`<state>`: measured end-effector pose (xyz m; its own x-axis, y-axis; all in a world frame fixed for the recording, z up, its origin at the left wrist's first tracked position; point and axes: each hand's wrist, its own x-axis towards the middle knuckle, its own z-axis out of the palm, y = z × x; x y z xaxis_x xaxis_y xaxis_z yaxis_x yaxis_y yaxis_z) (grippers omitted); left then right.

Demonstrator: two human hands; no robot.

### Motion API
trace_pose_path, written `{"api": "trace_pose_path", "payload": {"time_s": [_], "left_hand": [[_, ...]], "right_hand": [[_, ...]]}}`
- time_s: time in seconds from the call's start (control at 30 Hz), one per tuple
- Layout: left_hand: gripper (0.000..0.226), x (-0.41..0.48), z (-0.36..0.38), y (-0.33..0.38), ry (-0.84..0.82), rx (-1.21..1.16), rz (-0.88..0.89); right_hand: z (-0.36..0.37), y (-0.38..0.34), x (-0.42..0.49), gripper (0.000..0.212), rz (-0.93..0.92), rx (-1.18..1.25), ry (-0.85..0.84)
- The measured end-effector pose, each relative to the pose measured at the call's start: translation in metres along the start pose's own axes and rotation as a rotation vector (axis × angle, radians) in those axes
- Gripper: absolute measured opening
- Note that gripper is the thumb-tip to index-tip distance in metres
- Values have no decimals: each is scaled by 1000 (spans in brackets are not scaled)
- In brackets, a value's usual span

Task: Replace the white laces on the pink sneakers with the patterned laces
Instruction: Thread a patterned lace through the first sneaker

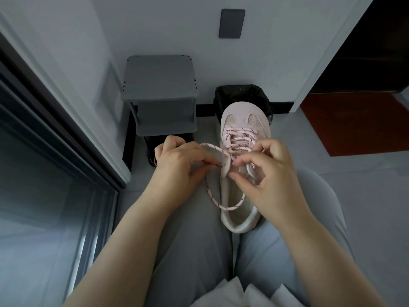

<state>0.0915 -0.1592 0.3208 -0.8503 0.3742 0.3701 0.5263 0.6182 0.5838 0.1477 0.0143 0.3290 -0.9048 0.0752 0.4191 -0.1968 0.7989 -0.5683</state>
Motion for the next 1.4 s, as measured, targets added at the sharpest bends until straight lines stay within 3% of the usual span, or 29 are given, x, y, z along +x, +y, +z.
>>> {"api": "trace_pose_path", "payload": {"time_s": [0.47,0.77,1.0,1.13,1.27,1.4], "left_hand": [[26,2,4,1,38,-37,29],[20,5,6,2,82,88,171],[16,7,11,7,107,-169,-3],[12,7,12,10,62,-200,-10],[32,4,9,9,102,-254,-21],[71,5,7,16,62,-355,-53]], "right_hand": [[8,1,4,23,14,17,47],[9,-1,7,24,59,81,33],[11,2,8,18,48,47,1],[10,4,9,13,64,50,-8],[5,3,5,7,115,171,-36],[-6,3,2,13,216,339,34]]}}
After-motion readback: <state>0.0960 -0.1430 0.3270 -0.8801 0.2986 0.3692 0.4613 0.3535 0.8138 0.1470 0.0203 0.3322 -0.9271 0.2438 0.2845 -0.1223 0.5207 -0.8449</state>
